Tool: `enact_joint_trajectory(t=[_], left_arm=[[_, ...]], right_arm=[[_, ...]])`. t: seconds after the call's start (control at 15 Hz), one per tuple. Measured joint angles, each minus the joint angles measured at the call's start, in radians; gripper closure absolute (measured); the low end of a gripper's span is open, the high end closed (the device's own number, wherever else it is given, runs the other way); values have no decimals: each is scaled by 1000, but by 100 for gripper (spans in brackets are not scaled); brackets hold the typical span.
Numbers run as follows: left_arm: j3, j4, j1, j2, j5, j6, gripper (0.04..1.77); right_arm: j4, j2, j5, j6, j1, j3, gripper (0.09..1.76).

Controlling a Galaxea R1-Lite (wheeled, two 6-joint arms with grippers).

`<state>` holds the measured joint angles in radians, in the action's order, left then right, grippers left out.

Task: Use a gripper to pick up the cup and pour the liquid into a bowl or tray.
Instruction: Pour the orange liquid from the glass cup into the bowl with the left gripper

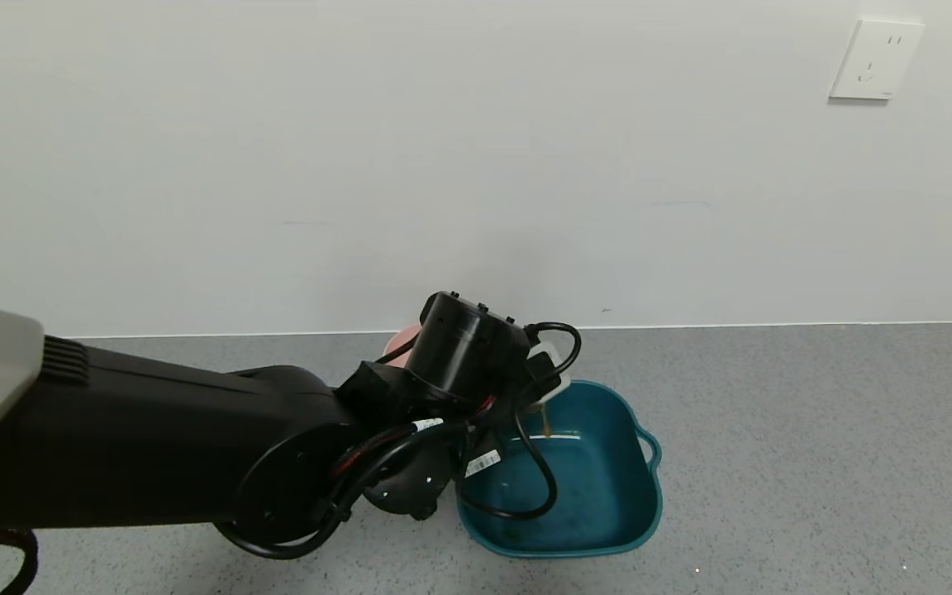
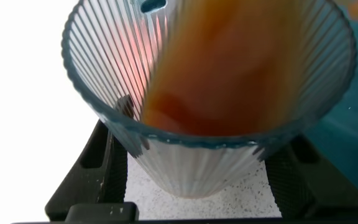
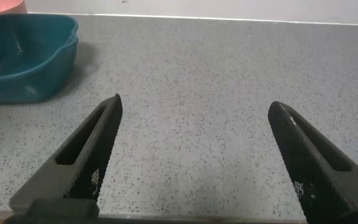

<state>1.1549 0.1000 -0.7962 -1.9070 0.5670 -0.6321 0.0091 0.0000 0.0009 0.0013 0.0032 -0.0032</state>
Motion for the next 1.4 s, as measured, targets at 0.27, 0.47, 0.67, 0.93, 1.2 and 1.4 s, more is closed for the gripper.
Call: enact_joint_trajectory(t=[0.27,0.47,0.67,0.93,1.2,1.4], left_arm=[[57,-49,-24,-31,54,-25,55],[79,-85,-36,-47,89,-46,55],[88,-90,-44,-57,105,-60,55],[105,-92,-50,-71,131,-88,55],[109,-92,-59,-84,180,-114,55],[119,-115,-63,-87,200,-139,55]], right_arm=[[0,0,0,0,0,0,14],[0,0,0,0,0,0,14],[0,0,1,0,0,0,14],[0,0,0,0,1,0,14],[0,0,0,0,1,0,14],[0,0,0,0,1,0,14]])
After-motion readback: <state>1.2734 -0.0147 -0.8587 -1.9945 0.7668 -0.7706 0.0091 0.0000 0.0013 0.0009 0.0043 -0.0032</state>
